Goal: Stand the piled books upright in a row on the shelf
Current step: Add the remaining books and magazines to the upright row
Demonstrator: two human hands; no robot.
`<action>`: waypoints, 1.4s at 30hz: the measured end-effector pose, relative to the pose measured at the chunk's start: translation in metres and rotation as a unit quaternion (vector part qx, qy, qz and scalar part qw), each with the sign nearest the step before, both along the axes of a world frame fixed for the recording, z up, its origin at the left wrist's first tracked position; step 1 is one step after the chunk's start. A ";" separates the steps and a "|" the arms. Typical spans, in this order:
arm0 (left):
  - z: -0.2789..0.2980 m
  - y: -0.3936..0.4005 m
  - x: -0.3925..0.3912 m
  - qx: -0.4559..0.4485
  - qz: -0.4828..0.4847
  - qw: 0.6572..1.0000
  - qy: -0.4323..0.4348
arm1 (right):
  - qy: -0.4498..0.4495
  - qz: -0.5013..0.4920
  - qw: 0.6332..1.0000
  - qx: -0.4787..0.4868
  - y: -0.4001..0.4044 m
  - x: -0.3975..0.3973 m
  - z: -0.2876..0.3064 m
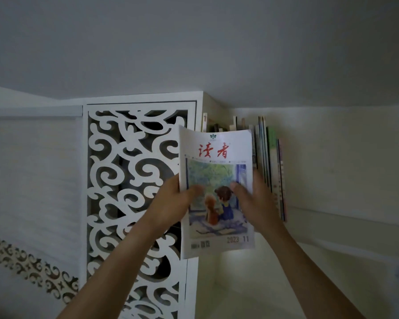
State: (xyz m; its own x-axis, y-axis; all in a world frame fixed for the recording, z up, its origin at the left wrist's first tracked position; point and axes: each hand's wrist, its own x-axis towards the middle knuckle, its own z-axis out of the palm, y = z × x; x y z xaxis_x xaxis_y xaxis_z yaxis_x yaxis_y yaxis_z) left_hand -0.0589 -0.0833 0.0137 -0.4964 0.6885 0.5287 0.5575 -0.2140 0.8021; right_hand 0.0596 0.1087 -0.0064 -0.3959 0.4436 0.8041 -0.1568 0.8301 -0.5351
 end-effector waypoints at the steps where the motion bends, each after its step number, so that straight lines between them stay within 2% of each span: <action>1: -0.002 -0.001 0.000 0.017 0.023 1.000 -0.011 | -0.007 -0.023 0.999 0.027 -0.003 -0.003 0.001; 3: -0.004 -0.006 0.001 0.053 0.071 0.996 0.007 | 0.040 -0.105 0.989 0.100 -0.007 -0.005 0.002; 4: -0.004 -0.009 0.004 0.073 0.099 0.992 0.024 | 0.082 -0.171 0.972 0.141 -0.008 -0.006 0.002; 6: 0.001 -0.016 0.013 0.108 0.161 0.979 0.067 | 0.148 -0.337 0.908 0.197 -0.004 -0.009 0.000; 7: 0.004 -0.018 0.018 0.119 0.188 0.970 0.095 | 0.159 -0.400 0.882 0.193 -0.001 -0.011 0.000; 8: 0.006 -0.019 0.022 0.124 0.213 0.961 0.127 | 0.148 -0.433 0.872 0.173 0.001 -0.013 0.000; 11: 0.010 -0.023 0.035 0.146 0.253 0.939 0.183 | 0.074 -0.447 0.885 0.109 0.006 -0.024 -0.001; 13: 0.012 -0.023 0.038 0.169 0.262 0.931 0.190 | 0.037 -0.468 0.877 0.101 0.005 -0.032 -0.003; 17: 0.014 -0.020 0.036 0.177 0.235 0.939 0.179 | -0.006 -0.488 0.869 0.079 -0.003 -0.047 -0.004; 21: 0.005 -0.015 0.041 0.162 0.203 0.948 0.184 | 0.006 -0.509 0.858 0.066 0.000 -0.056 -0.003; 28: 0.011 0.008 0.037 0.127 0.239 0.941 0.206 | 0.007 -0.530 0.843 0.096 0.004 -0.053 -0.006; 34: 0.021 0.023 0.031 0.175 0.236 0.932 0.214 | 0.011 -0.538 0.838 0.096 0.008 -0.057 -0.007; 42: 0.004 0.040 0.026 0.151 0.245 0.935 0.208 | 0.012 -0.544 0.833 0.099 0.008 -0.058 -0.009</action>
State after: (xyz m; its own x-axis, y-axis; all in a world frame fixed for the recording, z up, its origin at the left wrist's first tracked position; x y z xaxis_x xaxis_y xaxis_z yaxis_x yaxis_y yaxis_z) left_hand -0.0332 -0.0432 0.0178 -0.4214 0.2210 0.8795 0.8981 -0.0326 0.4385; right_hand 0.0013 0.1167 -0.0151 0.1699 0.3870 0.9063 0.7378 0.5598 -0.3773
